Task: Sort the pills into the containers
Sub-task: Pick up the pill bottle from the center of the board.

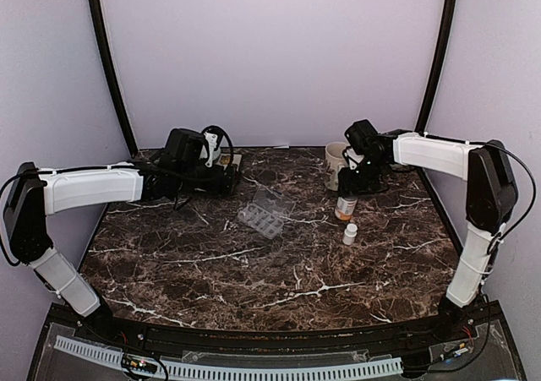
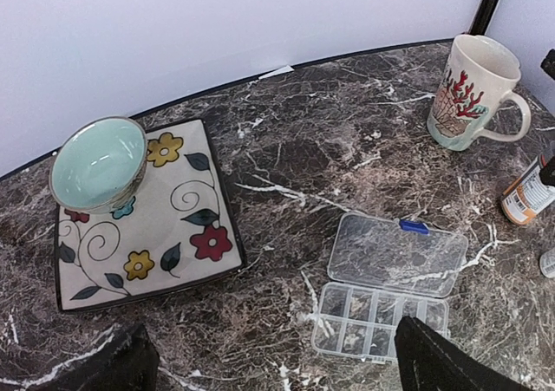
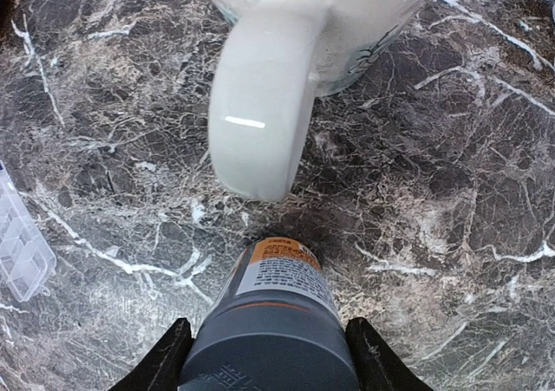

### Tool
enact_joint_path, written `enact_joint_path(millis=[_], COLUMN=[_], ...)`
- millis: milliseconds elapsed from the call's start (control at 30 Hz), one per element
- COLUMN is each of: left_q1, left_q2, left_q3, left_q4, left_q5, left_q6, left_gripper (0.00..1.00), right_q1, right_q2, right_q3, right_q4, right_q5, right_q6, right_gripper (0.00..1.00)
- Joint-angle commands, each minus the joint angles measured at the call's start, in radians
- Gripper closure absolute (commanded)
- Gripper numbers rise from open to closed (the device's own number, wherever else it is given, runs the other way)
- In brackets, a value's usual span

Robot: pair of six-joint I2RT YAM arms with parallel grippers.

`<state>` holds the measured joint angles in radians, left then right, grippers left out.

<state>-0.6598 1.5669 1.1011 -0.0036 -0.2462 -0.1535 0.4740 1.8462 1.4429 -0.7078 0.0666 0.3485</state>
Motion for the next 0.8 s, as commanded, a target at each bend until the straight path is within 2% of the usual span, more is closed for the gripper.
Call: enact_joint_path(millis=[0,133,300,467,600,767], left_q1=[0.013,0.031,0.081,0.104,0.11,0.116], left_q2=[-0.039,-0.077,-0.138,-0.17,-0.163,-0.146], left_q3=[0.034,0.001,-0.074,-0.118,-0.114,-0.116], left_q4=[-0.009,0.032,0.139,0.231,0.254,0.304], left_q5=[0.089,0.185,0.379,0.61,0.847,1.028], left_q6=[-0.03,-0.048,-0.099,-0.1,-0.086,-0.147], left_gripper=[0.01,0.03,0.03,0.04,0.05,0.06], right_q1=[0.028,0.077,0.136,0.186,0.23,0.274], right_q2=[-0.109,-0.165,-0.239,-0.31,-0.335,-0.354], right_q3=[-0.006,0.001,0.003,-0.015,-0.015,-0.013], right_q4=[0.022,0.041,0.077,0.162,0.224,0.303], right_q5=[-0.032,-0.048,-0.066,-0.121,-0.169,-0.224], right_q6=[-0.009,-0.004,0.018,0.047,0.061,0.081], right_gripper=[0.64,0.66,0.67,0.67,0.68,0.68])
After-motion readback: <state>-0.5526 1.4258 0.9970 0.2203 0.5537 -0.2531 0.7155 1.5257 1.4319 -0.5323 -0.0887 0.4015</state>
